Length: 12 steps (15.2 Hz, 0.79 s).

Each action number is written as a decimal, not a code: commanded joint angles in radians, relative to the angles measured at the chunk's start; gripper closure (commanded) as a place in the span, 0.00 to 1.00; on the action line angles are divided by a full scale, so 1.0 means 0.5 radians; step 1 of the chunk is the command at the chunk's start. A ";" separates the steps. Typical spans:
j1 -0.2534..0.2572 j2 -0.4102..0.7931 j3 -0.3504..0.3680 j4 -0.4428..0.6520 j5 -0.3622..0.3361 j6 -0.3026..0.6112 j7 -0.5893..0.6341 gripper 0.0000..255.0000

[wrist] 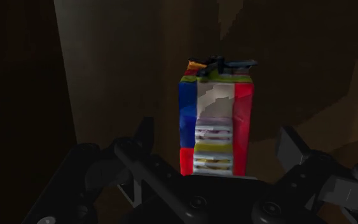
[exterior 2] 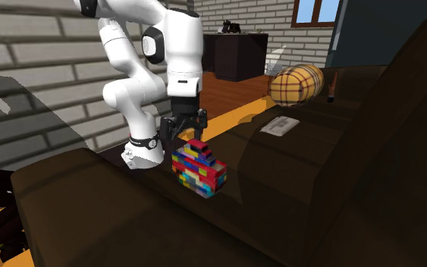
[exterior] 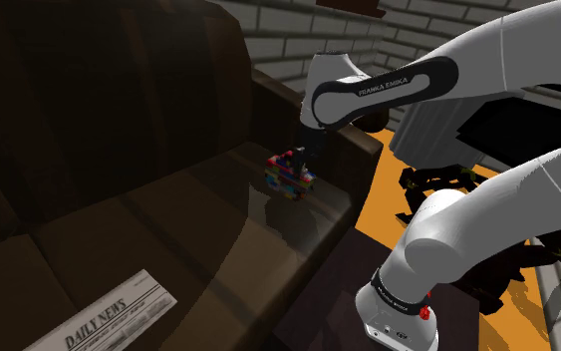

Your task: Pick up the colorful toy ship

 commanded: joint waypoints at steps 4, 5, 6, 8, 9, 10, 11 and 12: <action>-0.003 0.038 -0.008 -0.049 -0.007 0.090 0.002 1.00; -0.004 0.038 -0.008 -0.048 -0.007 0.088 0.002 1.00; -0.004 0.038 -0.009 -0.048 -0.008 0.088 0.001 1.00; -0.004 0.038 -0.009 -0.049 -0.008 0.089 0.001 1.00; -0.004 0.037 -0.009 -0.050 -0.008 0.089 0.001 1.00; -0.005 0.037 -0.009 -0.051 -0.008 0.090 0.001 1.00; -0.004 0.037 -0.009 -0.053 -0.008 0.092 0.001 1.00; -0.005 0.037 -0.009 -0.052 -0.009 0.091 0.001 1.00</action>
